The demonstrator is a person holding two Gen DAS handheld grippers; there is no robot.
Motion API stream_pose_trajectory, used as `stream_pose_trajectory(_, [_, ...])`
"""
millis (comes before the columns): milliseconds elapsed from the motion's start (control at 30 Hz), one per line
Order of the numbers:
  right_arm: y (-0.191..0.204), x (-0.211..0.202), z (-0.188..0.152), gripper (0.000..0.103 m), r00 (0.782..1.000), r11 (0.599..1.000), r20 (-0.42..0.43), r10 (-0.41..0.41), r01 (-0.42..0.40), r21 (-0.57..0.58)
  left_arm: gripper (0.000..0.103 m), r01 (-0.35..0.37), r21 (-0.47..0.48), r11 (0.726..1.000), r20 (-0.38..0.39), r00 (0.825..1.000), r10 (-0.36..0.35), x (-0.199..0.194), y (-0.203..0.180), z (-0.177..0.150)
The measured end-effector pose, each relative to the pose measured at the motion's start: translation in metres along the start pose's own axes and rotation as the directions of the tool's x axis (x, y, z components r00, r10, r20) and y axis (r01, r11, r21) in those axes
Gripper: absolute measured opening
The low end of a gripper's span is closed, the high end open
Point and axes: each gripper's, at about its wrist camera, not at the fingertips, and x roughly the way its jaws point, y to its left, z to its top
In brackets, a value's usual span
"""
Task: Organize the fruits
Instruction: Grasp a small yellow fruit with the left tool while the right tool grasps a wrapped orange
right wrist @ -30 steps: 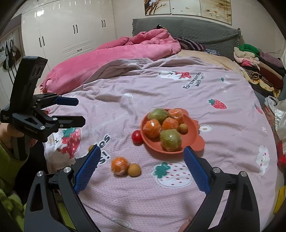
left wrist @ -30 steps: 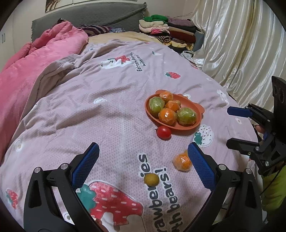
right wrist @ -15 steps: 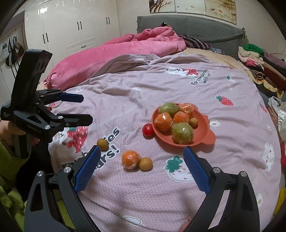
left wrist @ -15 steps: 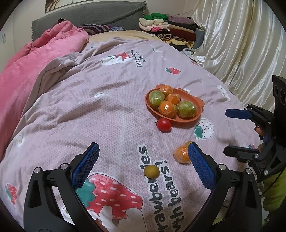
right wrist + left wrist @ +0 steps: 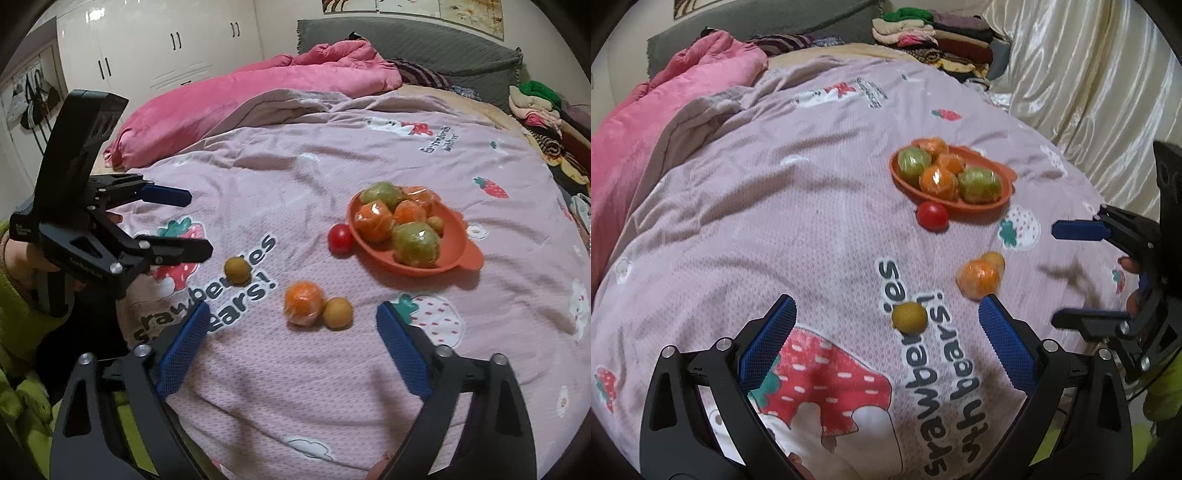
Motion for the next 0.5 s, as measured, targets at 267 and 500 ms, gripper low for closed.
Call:
stream_pose_trajectory(267, [0.005, 0.014, -0.002, 0.058, 0.999, 0.998, -0.053, -0.003, 0.0, -0.061, 0.064, 0.039, 0.046, 0.998, -0.049, 0.998, -0.037, 0.013, -0.01, -0.009])
stream_pose_trajectory(500, [0.004, 0.02, -0.009, 0.045, 0.997, 0.998, -0.081, 0.008, -0.013, -0.068, 0.044, 0.065, 0.081, 0.995, -0.109, 0.992, -0.056, 0.034, -0.018, -0.01])
